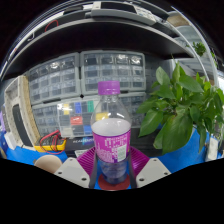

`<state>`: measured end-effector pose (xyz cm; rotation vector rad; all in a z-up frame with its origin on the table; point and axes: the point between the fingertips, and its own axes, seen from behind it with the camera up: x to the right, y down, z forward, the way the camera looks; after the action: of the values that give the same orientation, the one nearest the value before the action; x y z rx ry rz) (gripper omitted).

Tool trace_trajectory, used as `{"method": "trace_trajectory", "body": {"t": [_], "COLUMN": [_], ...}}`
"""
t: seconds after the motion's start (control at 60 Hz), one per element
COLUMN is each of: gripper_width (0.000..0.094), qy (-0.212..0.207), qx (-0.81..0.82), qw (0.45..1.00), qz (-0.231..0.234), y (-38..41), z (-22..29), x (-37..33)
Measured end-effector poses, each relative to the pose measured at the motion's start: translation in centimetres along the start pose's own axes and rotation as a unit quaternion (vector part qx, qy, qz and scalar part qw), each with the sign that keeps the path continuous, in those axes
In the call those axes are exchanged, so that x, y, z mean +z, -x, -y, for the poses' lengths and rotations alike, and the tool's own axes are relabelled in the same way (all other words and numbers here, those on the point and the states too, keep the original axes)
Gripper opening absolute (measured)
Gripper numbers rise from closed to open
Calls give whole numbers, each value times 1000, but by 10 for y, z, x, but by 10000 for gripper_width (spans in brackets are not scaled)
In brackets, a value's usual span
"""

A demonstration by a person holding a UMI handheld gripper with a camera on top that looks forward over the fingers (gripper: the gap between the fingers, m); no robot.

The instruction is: Pour water

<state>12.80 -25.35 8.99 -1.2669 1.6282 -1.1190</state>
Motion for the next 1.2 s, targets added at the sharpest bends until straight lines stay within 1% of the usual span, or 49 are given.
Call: {"method": "trace_trajectory", "body": {"t": [0.05,0.067,0.083,0.1,0.117,0.233,0.383,0.483,0.6,0.717,0.883,0.983,1.1,1.2], "gripper_width": [515,544,607,643,661,656,655,652,649,651,652,653,655,652], "qy": [2,3,5,8,13,47,84,97,102,105,94,93,96,92], "qx": [5,5,3,1,-1,-5,-15,-4,-3,-26,-28,-26,-25,-32], "qw": [1000,1000,1000,1000,1000,999,996,995,993,991,991,991,989,989], "qz": [-8,-10,-13,-15,-18,-5,30,37,65,74,95,95,107,108], "y": [-2,-3,-3,-4,-5,-1,16,23,43,56,78,84,97,102], "z": [0,0,-1,-2,-5,-24,-41,-37,-21,-7,11,15,13,13], "x": [-1,-2,-3,-5,-6,-27,-77,-109,-140,-162,-186,-197,-206,-210]}}
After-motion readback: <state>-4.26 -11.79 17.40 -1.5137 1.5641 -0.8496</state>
